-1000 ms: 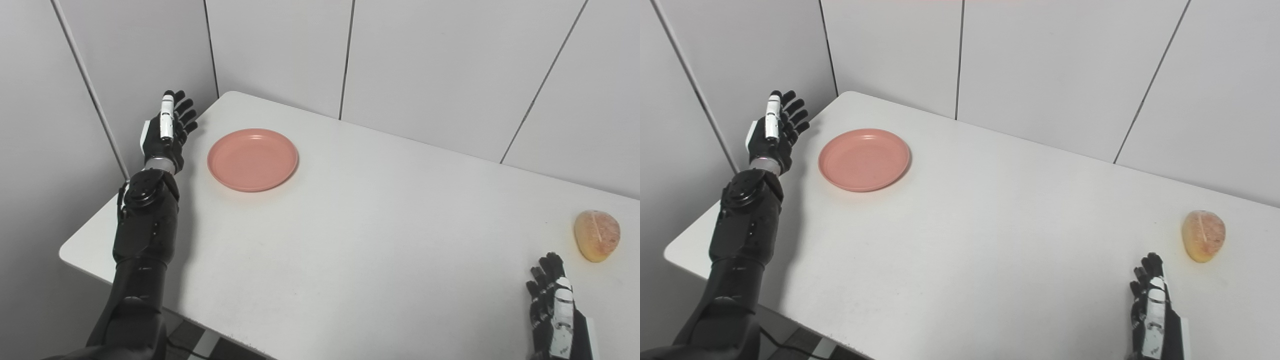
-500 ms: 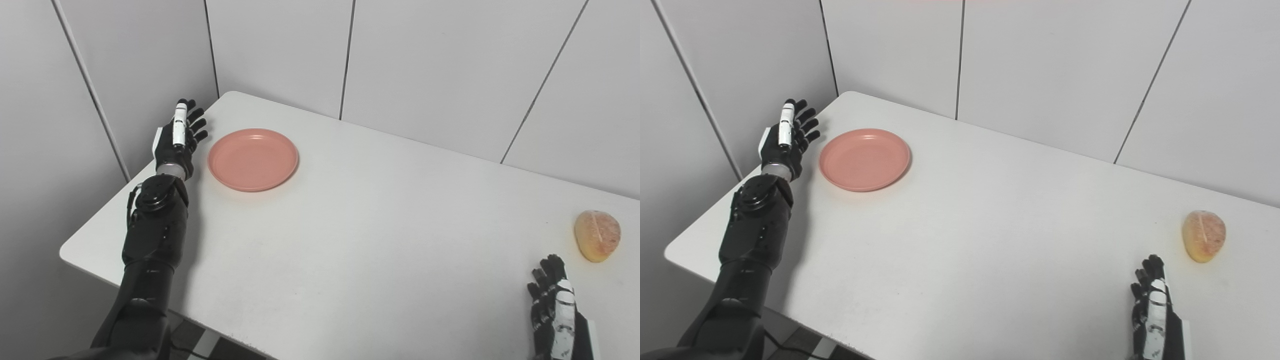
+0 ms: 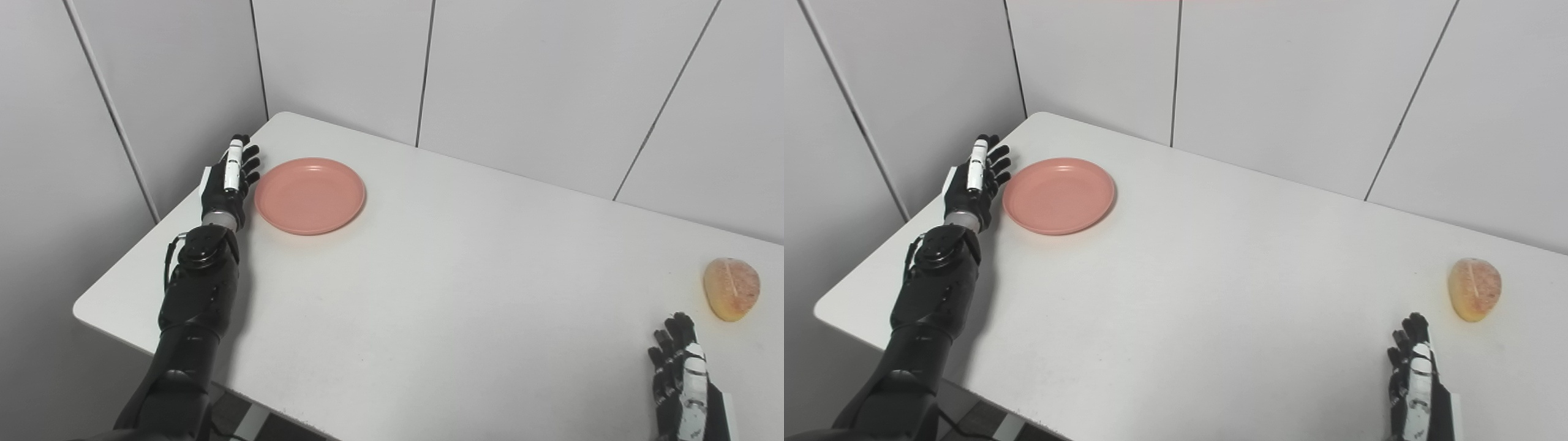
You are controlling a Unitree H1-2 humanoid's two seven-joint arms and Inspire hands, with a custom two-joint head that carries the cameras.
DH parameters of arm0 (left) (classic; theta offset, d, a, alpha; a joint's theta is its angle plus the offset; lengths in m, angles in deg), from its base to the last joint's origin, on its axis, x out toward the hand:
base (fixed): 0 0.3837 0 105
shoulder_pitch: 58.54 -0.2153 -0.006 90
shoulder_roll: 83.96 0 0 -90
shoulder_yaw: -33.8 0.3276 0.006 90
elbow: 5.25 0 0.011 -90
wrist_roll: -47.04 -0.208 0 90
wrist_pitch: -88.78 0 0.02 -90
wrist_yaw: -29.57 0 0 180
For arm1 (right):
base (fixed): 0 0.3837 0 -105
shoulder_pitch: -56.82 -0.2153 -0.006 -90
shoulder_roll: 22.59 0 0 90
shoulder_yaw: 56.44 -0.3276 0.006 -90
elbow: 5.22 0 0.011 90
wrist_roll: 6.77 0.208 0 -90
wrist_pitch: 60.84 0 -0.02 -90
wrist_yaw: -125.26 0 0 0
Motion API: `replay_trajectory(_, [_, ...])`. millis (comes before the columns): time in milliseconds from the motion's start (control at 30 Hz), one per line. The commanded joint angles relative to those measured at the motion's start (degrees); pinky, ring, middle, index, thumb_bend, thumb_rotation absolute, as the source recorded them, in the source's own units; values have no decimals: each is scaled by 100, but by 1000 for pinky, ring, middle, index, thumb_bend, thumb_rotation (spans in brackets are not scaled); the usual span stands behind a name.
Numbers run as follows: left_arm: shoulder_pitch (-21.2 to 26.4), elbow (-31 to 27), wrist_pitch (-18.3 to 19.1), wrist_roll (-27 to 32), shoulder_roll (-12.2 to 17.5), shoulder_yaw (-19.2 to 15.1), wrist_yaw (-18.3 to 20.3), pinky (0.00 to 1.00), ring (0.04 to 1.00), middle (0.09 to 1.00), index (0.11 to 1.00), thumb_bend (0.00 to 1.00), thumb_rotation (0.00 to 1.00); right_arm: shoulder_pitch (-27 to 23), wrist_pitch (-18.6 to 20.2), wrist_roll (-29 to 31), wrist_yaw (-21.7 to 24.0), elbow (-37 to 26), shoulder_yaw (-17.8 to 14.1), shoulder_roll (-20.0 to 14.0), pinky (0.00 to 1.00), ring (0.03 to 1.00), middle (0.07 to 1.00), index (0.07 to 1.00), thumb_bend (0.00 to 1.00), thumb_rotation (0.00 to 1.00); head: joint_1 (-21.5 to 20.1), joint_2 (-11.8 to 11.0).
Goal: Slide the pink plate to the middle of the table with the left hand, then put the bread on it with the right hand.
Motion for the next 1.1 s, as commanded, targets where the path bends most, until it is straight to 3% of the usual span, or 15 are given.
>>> replay_trajectory(0, [253,-51,-311,-19,132,-32,-33,916,916,899,883,379,1000,-77,-158,23,53,-153,-28,-29,1000,977,968,954,116,1000,-3,6])
replay_trajectory(400, [235,172,-454,-185,151,53,-183,874,876,881,873,371,1000,-76,-67,30,35,-191,-49,-52,1000,979,976,961,108,1000,11,21])
replay_trajectory(767, [338,467,-489,-4,77,92,48,892,889,882,857,375,1000,-90,-164,1,39,-129,-34,-41,1000,970,966,952,121,1000,-45,49])
replay_trajectory(867, [382,460,-420,57,21,225,227,889,897,894,877,370,1000,-75,-74,-20,1,-188,-22,-8,998,968,963,948,120,1000,-70,44])
replay_trajectory(1067, [579,397,-92,8,-179,455,126,848,862,862,848,339,1000,-74,-58,-29,-7,-190,13,44,999,970,962,947,124,1000,-115,42])
